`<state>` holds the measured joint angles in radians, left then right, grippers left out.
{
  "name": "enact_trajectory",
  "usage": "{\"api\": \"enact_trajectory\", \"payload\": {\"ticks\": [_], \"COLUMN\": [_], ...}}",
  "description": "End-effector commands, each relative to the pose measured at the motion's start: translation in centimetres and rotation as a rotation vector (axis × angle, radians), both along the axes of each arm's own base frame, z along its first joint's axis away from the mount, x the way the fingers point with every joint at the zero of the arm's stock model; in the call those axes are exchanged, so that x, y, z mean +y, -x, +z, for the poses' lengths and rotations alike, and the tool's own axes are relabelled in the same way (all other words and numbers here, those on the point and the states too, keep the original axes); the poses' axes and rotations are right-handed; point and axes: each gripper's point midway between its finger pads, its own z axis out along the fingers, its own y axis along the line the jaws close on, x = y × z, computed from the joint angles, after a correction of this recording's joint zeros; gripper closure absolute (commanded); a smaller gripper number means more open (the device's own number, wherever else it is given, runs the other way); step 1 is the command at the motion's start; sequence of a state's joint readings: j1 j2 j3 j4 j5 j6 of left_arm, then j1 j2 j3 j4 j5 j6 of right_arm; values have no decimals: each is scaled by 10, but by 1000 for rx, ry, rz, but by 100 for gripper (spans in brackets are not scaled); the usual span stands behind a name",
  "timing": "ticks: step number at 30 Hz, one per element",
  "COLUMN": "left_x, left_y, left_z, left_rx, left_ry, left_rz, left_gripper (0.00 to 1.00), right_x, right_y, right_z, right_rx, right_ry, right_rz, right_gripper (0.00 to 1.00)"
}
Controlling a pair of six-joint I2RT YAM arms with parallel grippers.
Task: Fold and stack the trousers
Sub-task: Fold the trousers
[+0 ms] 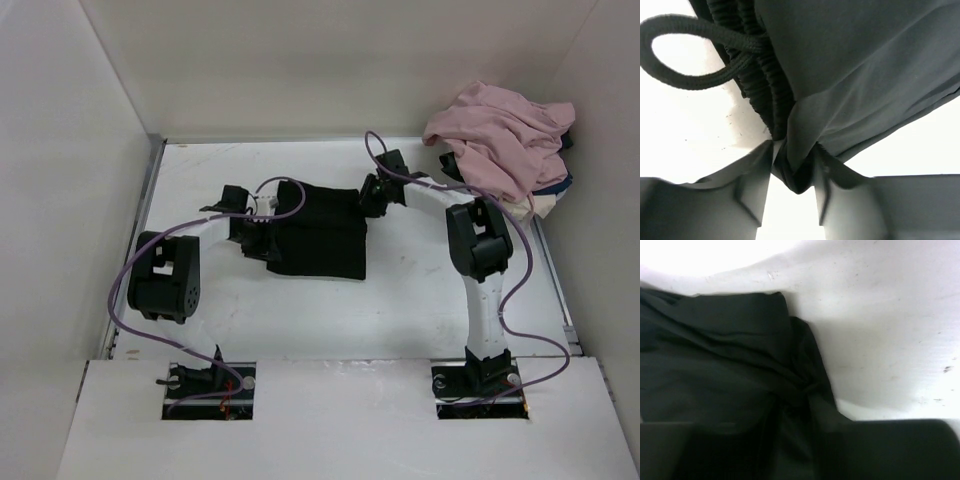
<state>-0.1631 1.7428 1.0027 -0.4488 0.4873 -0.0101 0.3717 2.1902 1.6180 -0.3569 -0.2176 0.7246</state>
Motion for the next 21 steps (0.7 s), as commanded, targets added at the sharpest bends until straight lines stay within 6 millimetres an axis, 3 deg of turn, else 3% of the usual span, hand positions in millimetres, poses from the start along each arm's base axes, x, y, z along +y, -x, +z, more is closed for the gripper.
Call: {"api": "enact_trajectory", "payload": {"ticks": [1,3,4,9,12,14,15,18,21], "left_x": [-4,-7,-8,-5,3,16,26,70,152], "left_y": [1,9,12,25,18,4,-4,-34,-59], "left_z": [7,14,18,42,65,87,101,141,174], "left_rx": [-6,7,9,31,-5,-75,-120,-263,-396], "left_ry": [8,42,63,142,173,180,177,150,42], "left_rz": [-25,-27,-30,-14,15,55,85,230,511], "left_gripper": [59,43,40,30,26,0,0,0,0], "right_x": [-5,-6,-6,-21,-30,-38,-44,-67,-105], "right_y": [-13,-17,-18,-16,-3,11,19,41,68], "right_z": [33,48,62,122,164,188,197,211,212], "right_rx": [-97,-144,-189,-339,-425,-466,-478,-481,-446], "right_ry": [-23,-43,-52,-6,29,58,76,134,214], "right_rz": [-9,6,38,110,152,175,178,166,124], "right_gripper": [55,32,0,0,0,0,0,0,0]}}
